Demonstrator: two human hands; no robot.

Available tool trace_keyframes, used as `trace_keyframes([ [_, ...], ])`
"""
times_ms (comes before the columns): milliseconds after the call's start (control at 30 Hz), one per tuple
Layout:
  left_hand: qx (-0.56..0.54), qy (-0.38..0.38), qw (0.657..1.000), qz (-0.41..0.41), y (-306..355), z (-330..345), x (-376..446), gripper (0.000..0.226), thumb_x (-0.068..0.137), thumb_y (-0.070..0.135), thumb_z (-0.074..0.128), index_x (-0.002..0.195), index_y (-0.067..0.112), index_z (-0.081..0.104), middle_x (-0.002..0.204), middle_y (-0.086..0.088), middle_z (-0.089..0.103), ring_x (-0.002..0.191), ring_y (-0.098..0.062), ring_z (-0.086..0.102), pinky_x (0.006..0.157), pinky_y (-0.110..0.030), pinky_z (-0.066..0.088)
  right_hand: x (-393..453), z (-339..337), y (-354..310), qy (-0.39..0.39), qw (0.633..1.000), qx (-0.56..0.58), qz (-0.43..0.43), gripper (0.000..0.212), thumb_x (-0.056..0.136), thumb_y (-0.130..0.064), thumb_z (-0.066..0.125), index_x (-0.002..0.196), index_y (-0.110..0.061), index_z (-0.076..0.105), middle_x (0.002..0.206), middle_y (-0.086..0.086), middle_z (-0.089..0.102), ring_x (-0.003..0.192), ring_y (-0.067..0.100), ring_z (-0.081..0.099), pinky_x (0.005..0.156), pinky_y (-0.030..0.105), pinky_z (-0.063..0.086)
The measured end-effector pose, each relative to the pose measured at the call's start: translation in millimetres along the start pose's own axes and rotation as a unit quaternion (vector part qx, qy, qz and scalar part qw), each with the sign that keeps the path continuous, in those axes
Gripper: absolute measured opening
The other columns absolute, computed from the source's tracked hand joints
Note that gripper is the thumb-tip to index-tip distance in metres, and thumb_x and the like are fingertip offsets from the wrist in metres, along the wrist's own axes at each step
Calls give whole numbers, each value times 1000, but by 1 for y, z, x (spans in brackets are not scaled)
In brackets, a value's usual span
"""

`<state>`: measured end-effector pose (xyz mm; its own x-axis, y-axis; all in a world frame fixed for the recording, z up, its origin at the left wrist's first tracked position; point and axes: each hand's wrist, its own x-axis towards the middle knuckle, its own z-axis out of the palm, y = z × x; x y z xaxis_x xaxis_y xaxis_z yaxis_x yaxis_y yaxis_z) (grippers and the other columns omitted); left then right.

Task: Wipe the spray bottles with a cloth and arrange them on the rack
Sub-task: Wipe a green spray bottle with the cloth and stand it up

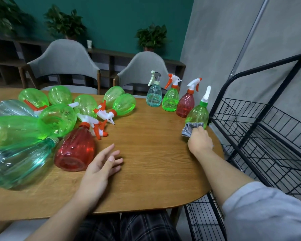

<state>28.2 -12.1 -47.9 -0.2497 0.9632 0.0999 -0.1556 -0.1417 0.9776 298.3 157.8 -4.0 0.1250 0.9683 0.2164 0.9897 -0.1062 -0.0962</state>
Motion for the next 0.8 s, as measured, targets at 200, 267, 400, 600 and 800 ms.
trace_keyframes([
  [200, -12, 1, 1000, 2, -1, -1, 0, 33, 100, 9, 44, 127, 26, 53, 122, -4, 65, 103, -19, 69, 83, -21, 57, 17, 6, -3, -8, 999, -10, -35, 41, 89, 0, 41, 129, -7, 49, 129, 10, 42, 121, 26, 40, 92, 39, 42],
  [267, -19, 3, 1000, 2, -1, -1, -1, 34, 100, 8, 44, 128, 25, 53, 122, -5, 65, 102, -20, 70, 82, -21, 57, 22, 10, -3, -8, 998, -16, -64, 41, 89, 0, 41, 129, -7, 49, 127, 8, 43, 118, 26, 41, 90, 38, 42],
  [400, -22, 8, 1000, 1, -2, -1, 1, 35, 100, 7, 44, 130, 24, 53, 121, -5, 66, 103, -22, 69, 80, -21, 58, 32, 13, -2, -11, 999, -12, -52, 44, 89, -1, 42, 132, -9, 46, 128, 7, 44, 119, 26, 42, 91, 39, 43],
  [600, -33, 18, 999, 0, -4, -1, 1, 35, 99, 7, 45, 123, 29, 56, 119, -2, 68, 101, -22, 70, 77, -20, 57, 42, 12, -3, -52, 998, -22, -17, 45, 91, -4, 44, 136, -9, 43, 136, 9, 42, 125, 27, 42, 96, 40, 42],
  [800, -37, 17, 999, -5, -2, 0, 1, 35, 99, 6, 44, 124, 27, 55, 119, -4, 67, 102, -22, 70, 77, -20, 58, 50, 13, 5, -130, 992, 1, -5, 59, 94, -5, 37, 151, -9, 20, 159, 5, 18, 145, 22, 17, 113, 43, 27],
])
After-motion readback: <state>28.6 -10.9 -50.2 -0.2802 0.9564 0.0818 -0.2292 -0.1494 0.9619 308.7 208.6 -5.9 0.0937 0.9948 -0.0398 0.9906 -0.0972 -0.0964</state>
